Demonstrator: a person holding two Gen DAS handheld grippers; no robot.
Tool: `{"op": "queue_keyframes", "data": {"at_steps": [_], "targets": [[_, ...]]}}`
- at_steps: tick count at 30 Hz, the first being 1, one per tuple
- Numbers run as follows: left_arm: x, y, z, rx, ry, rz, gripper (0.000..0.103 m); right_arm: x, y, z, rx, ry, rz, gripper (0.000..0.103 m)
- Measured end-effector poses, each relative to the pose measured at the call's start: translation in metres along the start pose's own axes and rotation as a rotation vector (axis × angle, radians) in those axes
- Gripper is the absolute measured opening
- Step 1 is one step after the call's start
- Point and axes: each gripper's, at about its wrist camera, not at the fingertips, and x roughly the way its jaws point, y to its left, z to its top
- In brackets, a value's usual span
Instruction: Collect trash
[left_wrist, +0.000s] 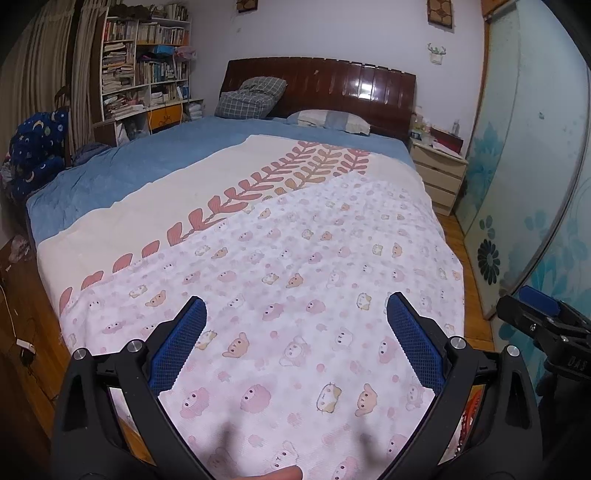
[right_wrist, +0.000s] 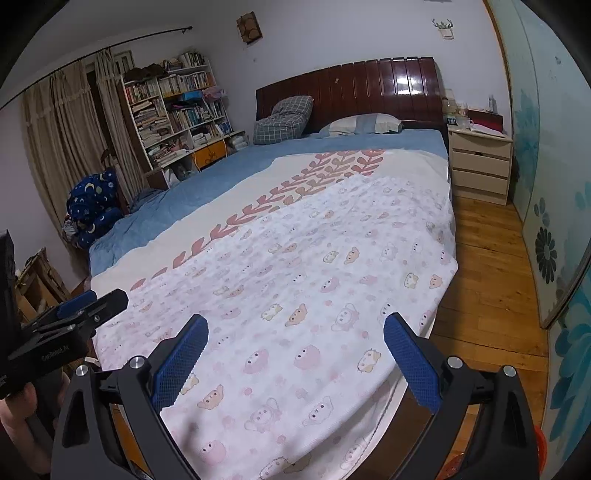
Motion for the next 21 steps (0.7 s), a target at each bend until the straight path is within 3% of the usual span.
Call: {"op": "queue_keyframes", "data": {"at_steps": [21], "targets": [[-0.0015,0.0029,-0.0027,-0.002,0.008,0.009,0.097,0.0025,0.003,-0.0014,0.001,0.021,0.035,0.095]]}}
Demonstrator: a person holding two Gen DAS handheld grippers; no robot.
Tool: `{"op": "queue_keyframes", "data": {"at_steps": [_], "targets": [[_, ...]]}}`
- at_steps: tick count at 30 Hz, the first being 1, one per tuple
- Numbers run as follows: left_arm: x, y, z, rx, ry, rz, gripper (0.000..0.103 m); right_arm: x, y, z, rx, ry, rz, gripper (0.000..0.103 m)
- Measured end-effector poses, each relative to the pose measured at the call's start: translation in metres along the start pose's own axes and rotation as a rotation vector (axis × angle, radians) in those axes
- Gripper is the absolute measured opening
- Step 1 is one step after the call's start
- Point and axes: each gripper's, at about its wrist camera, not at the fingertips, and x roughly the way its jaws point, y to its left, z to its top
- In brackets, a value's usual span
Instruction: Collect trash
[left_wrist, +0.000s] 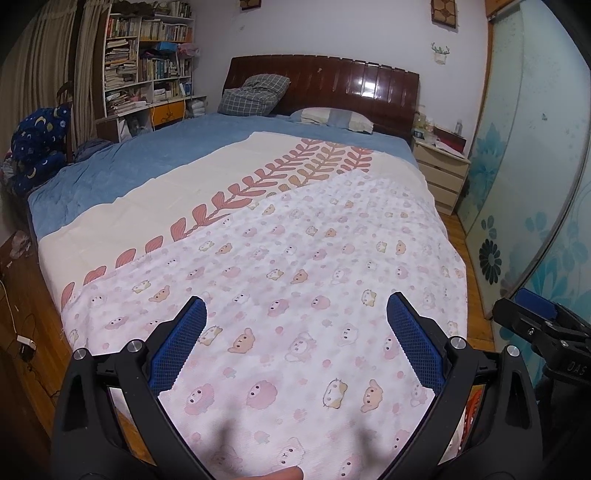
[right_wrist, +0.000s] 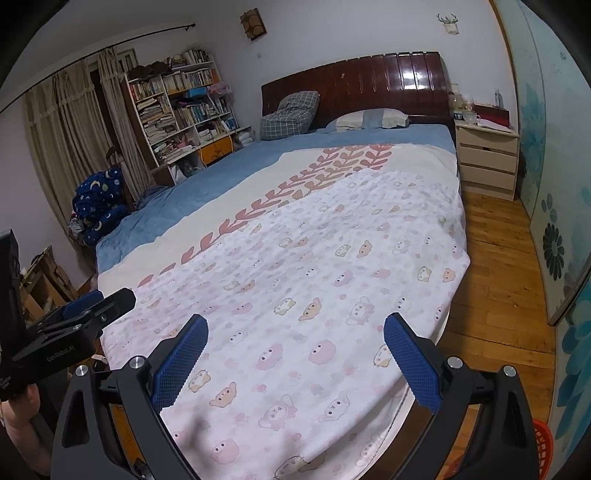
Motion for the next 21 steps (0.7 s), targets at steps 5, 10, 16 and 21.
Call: {"op": "queue_keyframes", "data": {"at_steps": [5,10,16,21], "targets": [[0.001,0.003,0.001,-0.007,0.005,0.003,0.097,0.004,0.002,0.0,-0.005,0.004,0.007,0.095],[0.001,0.004,0.001,-0.01,0.006,0.002,0.097,0.007,0.003,-0.002,-0.004,0.009,0.01,0.095],[0.001,0.005,0.0,-0.01,0.009,-0.001,0.097,0.01,0.004,-0.004,-0.005,0.012,0.01,0.095],[0.001,0.005,0.0,-0.008,0.009,0.0,0.097,0.012,0.004,-0.004,-0.001,0.018,0.012,0.095]]}}
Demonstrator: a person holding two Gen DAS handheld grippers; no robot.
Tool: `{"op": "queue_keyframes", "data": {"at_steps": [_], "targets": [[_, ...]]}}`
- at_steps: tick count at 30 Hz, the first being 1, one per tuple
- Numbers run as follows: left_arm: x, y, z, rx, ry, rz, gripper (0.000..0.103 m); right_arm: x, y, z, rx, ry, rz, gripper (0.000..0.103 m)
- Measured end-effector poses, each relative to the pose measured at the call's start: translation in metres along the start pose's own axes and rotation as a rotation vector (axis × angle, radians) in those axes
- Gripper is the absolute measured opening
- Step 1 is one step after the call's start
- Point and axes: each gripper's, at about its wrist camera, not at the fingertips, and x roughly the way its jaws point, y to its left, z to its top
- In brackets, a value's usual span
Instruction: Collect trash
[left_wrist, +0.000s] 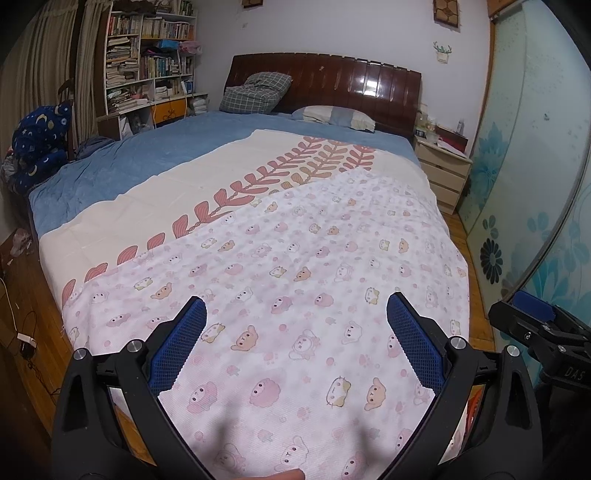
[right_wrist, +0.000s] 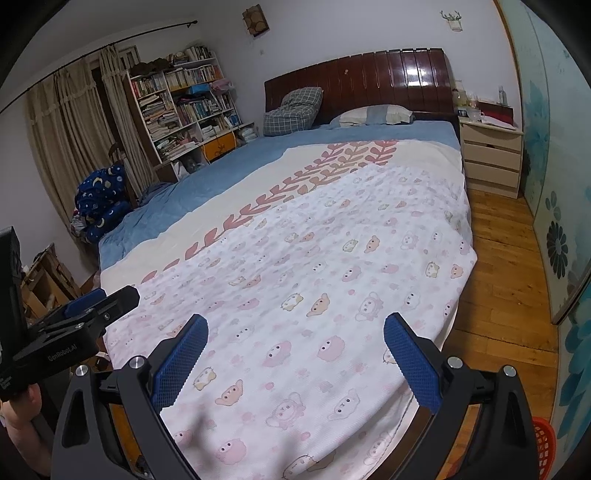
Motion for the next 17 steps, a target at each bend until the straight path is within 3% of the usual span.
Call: {"op": "queue_keyframes", "data": {"at_steps": [9,17], "targets": [[-0.001,0.0007,-0.0017,0.014,-0.018,0.004,0.097,0.0017,0.0011,-0.0011,0.001,0.007,0.005,0.095],[0.0059,0.0037,-0.0012,-0.008,0.025,0.003,0.097,0.0042,0.0022,-0.0015,0.002,0.015,0.007,0.095]]}}
